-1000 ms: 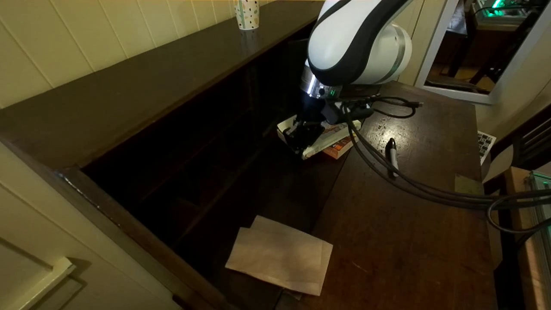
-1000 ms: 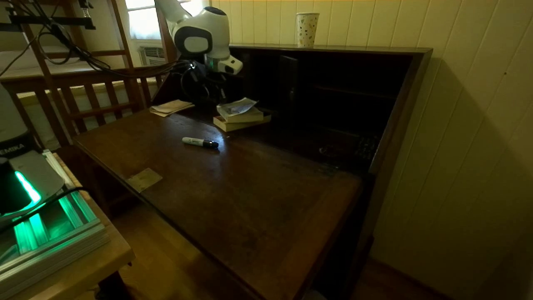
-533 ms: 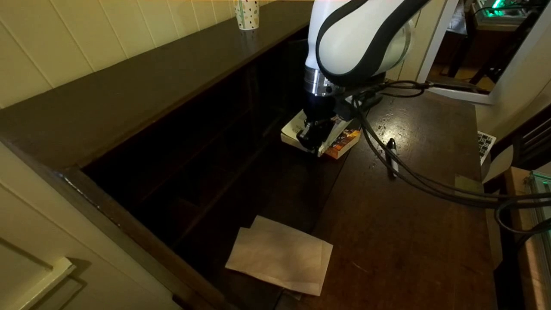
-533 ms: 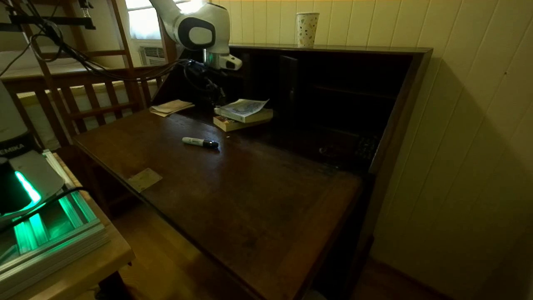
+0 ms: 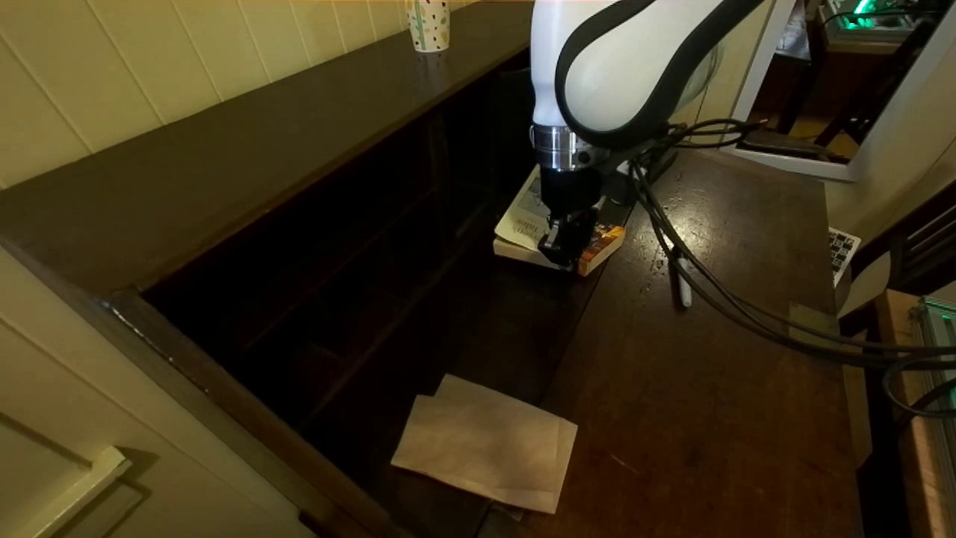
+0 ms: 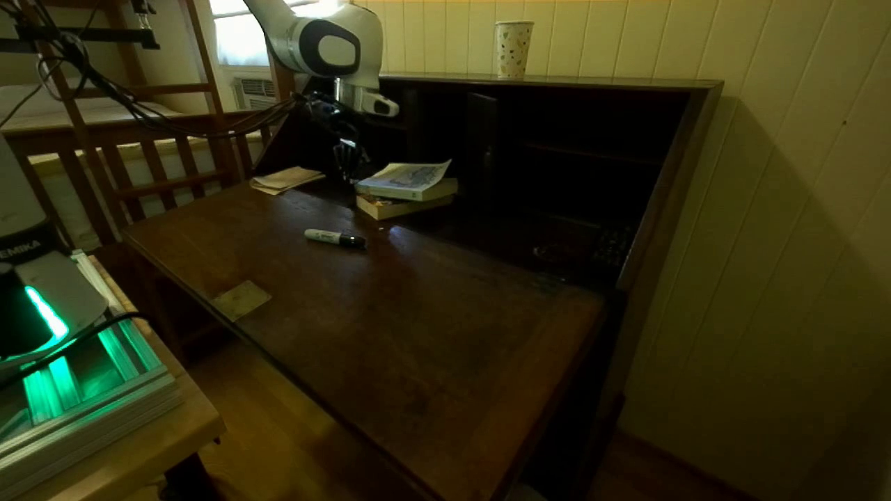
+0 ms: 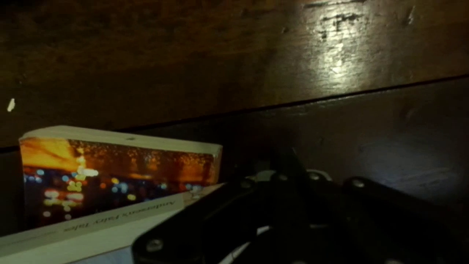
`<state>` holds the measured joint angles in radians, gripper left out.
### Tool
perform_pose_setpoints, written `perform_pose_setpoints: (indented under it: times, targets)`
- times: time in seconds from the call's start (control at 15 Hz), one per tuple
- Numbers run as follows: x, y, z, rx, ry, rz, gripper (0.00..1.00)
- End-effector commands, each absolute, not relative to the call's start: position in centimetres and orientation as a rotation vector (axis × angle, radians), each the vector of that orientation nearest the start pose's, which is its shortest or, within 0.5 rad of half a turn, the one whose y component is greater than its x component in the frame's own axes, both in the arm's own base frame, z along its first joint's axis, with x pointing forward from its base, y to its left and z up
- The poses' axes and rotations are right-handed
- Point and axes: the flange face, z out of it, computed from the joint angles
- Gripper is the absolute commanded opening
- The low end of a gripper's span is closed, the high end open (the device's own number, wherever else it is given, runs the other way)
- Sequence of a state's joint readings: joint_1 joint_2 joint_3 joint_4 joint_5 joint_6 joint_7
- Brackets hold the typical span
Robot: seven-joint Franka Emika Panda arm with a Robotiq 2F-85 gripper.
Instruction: Turn the white book around in an anticlockwise direction
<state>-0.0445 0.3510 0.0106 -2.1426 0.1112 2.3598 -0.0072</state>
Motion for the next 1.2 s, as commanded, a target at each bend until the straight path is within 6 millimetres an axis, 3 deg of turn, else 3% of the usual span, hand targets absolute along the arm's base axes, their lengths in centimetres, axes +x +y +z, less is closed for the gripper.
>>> perform_pose_setpoints:
  times: [0.0, 0.33, 0.67, 1.13]
  targets:
    - [54.9, -1.8, 22.8, -3.085, 0.126, 0.279, 0.0]
    - [53.5, -2.7, 27.9, -3.094, 0.145, 0.271, 0.0]
    - [52.5, -7.0, 31.9, -3.171, 0.359, 0.212, 0.0]
    - [52.5, -12.9, 29.9, -3.246, 0.914, 0.2, 0.0]
